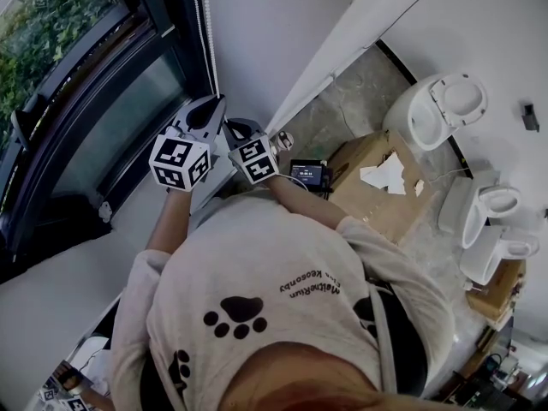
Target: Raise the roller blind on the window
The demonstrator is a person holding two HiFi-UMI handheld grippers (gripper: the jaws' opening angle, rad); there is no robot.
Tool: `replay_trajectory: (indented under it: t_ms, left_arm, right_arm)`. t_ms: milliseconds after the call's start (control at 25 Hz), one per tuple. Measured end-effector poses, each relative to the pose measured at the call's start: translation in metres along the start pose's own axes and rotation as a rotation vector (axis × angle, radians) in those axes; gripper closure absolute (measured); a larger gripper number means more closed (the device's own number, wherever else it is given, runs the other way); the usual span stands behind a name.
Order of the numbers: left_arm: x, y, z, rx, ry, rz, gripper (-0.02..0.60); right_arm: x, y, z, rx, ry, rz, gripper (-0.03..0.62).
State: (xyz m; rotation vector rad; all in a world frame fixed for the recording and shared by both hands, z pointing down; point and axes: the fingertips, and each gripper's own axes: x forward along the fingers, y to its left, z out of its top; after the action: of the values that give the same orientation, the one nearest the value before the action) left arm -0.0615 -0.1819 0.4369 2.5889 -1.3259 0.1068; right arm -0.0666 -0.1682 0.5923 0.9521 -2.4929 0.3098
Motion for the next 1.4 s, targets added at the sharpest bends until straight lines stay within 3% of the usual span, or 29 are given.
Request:
replay_trajectory:
  t_ms: [360,440,520,800,1080,1400]
  left_arm:
    - [0.003,0.000,-0.014,-0.022,0.005,-0.004,0.572]
    - [0.004,0.002,-0.014,-0.030,0.001,-0.007,0.572]
    - [0.005,0.005,-0.013,-0.030,-0.004,-0.007,0.572]
    - [0.008,0.006,-0.013,-0.028,-0.019,-0.013,0.572]
    - [0.008,0.002,-0.012,-0.030,-0.025,-0.020,0.572]
    - [0.012,-0.003,-0.012,-0.028,-0.027,-0.027,0.572]
  right_arm:
    - [0.004,0.000,-0.013,-0.010,0.050,0.029,0.579]
    - [-0.001,-0.002,-0.009,0.001,0.055,0.047,0.475]
    - [-0.010,-0.007,0.001,0.022,0.030,0.051,0.471]
    - [-0.071,-0.025,0.079,0.032,-0.165,-0.012,0.474]
    - [-0.130,-0.004,0.191,-0.024,-0.390,0.011,0.482]
    - [-0.144,-0.001,0.269,-0.093,-0.480,0.016,0.496]
